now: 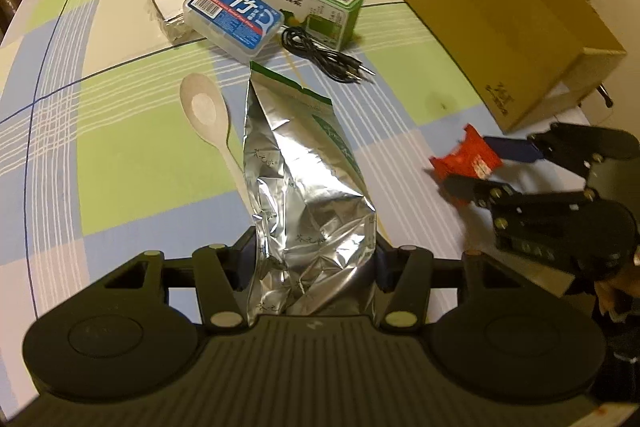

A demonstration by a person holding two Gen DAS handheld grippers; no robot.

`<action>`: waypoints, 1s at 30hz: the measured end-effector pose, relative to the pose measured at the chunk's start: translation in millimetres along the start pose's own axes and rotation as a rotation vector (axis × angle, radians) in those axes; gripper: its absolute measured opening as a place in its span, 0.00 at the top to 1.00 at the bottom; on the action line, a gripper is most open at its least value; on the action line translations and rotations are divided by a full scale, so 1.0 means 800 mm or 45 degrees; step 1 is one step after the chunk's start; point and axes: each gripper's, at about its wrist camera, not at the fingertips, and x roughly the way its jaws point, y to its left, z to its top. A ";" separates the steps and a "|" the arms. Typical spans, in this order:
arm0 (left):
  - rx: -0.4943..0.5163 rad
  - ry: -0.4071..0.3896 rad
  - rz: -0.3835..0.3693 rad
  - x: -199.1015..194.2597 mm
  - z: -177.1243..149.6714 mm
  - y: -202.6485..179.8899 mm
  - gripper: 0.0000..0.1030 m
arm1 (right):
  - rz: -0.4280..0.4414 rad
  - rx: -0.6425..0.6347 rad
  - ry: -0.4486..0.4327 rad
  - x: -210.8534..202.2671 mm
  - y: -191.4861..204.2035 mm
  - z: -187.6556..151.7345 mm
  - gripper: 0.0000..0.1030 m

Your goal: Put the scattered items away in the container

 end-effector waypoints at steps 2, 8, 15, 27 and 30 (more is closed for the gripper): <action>0.007 -0.006 -0.003 -0.006 -0.002 -0.003 0.52 | -0.003 -0.001 -0.011 -0.005 0.001 0.001 0.56; 0.016 -0.039 0.006 -0.021 0.001 -0.010 0.52 | -0.023 -0.002 -0.043 -0.021 0.001 0.004 0.56; 0.021 -0.104 -0.005 -0.048 0.006 -0.024 0.52 | -0.053 -0.009 -0.109 -0.052 0.002 0.011 0.56; 0.038 -0.215 -0.003 -0.098 0.005 -0.048 0.52 | -0.112 -0.007 -0.237 -0.111 0.002 0.020 0.56; 0.027 -0.241 -0.014 -0.106 0.004 -0.054 0.52 | -0.129 0.002 -0.265 -0.126 -0.001 0.023 0.56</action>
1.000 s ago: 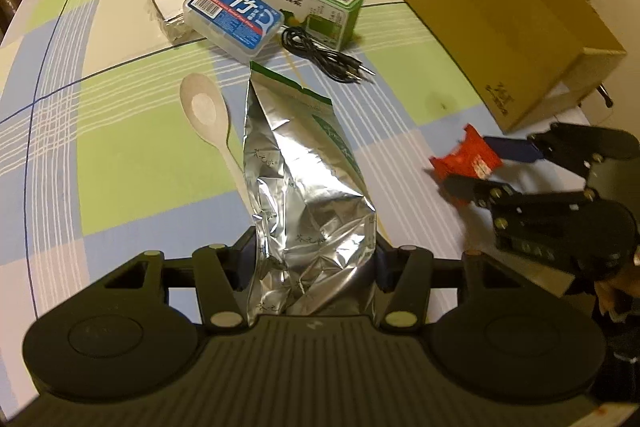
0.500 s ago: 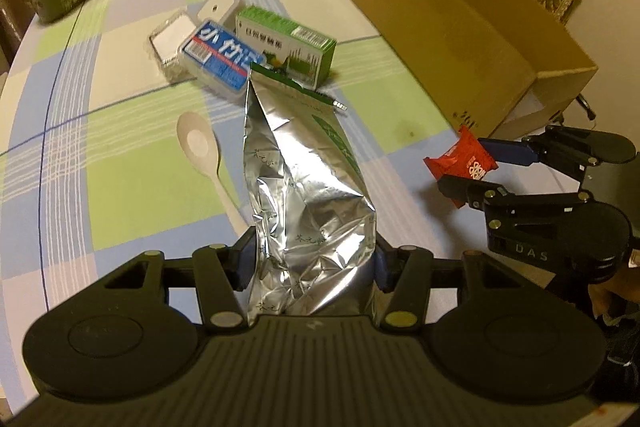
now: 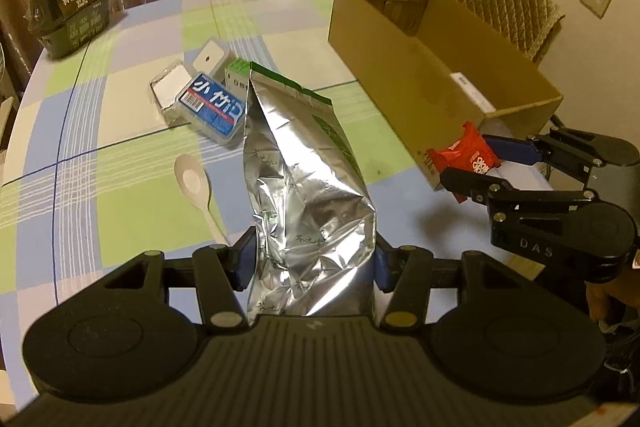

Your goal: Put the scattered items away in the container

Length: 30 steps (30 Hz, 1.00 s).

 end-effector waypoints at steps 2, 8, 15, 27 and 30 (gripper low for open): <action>-0.001 -0.013 -0.006 -0.004 0.000 -0.006 0.52 | -0.015 0.008 -0.022 -0.009 -0.004 0.004 0.56; 0.017 -0.052 -0.035 -0.012 0.009 -0.028 0.52 | -0.067 0.036 -0.071 -0.033 -0.024 0.012 0.56; 0.049 -0.090 -0.081 -0.015 0.022 -0.060 0.52 | -0.133 0.077 -0.108 -0.054 -0.052 0.016 0.56; 0.062 -0.117 -0.169 0.001 0.063 -0.110 0.52 | -0.248 0.193 -0.135 -0.068 -0.127 0.018 0.56; 0.063 -0.124 -0.195 0.009 0.080 -0.124 0.52 | -0.272 0.217 -0.140 -0.070 -0.148 0.021 0.56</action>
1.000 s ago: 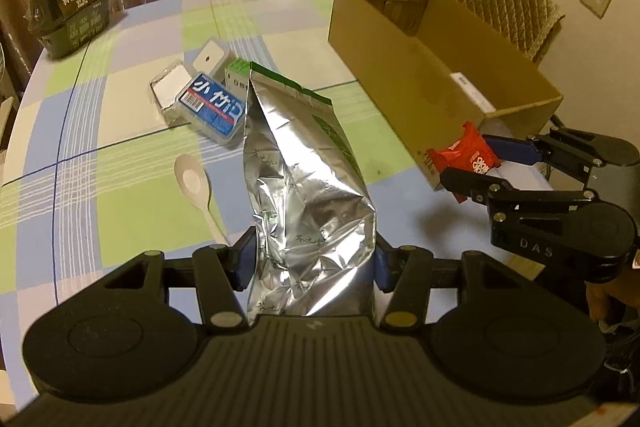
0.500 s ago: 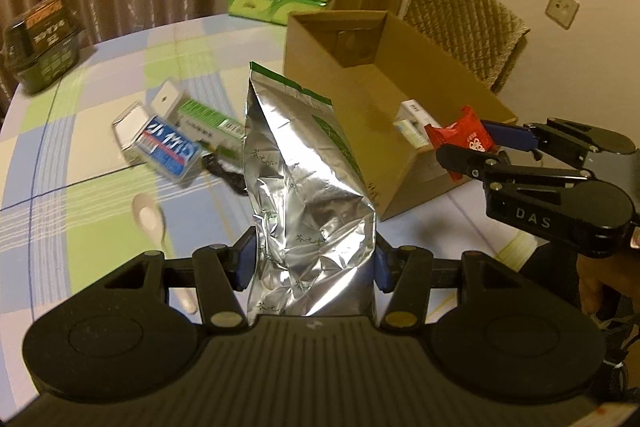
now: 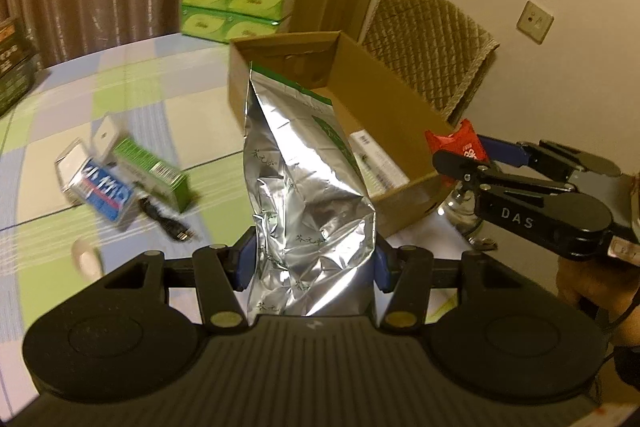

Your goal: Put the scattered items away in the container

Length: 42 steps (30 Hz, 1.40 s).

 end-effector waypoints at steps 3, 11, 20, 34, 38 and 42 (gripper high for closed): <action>-0.003 -0.016 -0.021 0.013 0.018 -0.013 0.52 | -0.012 0.017 0.000 0.006 -0.017 0.006 0.56; -0.062 -0.036 -0.032 0.054 0.063 -0.032 0.52 | -0.022 0.046 0.013 0.032 -0.049 0.018 0.56; -0.122 -0.060 -0.024 0.095 0.102 -0.036 0.52 | -0.026 0.060 0.013 0.070 -0.072 0.035 0.56; -0.187 -0.037 -0.007 0.152 0.119 -0.020 0.52 | -0.036 0.058 0.073 0.123 -0.086 0.036 0.56; -0.195 -0.038 -0.004 0.161 0.120 -0.015 0.52 | -0.038 0.052 0.090 0.132 -0.086 0.033 0.56; -0.197 -0.039 -0.009 0.167 0.121 -0.013 0.52 | -0.042 0.047 0.097 0.137 -0.084 0.034 0.56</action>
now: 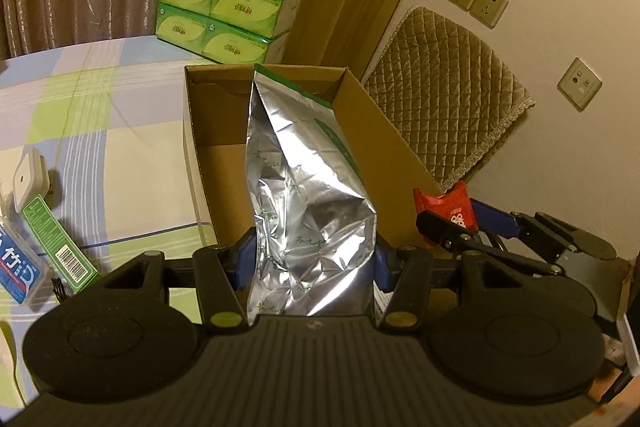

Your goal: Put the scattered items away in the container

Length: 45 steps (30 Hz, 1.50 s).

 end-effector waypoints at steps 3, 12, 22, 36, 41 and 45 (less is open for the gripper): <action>-0.006 -0.004 0.001 0.002 0.000 0.001 0.52 | -0.001 -0.002 0.000 0.002 0.001 0.001 0.56; -0.035 -0.013 0.003 0.006 0.002 0.000 0.49 | -0.013 -0.002 0.001 0.006 -0.003 0.003 0.56; -0.016 -0.049 0.057 -0.010 -0.008 0.007 0.45 | -0.004 0.004 0.008 0.002 -0.003 -0.002 0.56; 0.032 -0.043 0.101 -0.022 -0.023 0.009 0.45 | 0.027 0.038 0.001 0.004 0.001 0.000 0.48; 0.028 -0.042 0.112 -0.027 -0.027 0.014 0.44 | 0.002 0.047 0.005 0.005 0.001 -0.001 0.29; 0.020 -0.041 0.117 -0.032 -0.030 0.018 0.44 | -0.001 0.042 -0.001 -0.002 0.002 -0.002 0.29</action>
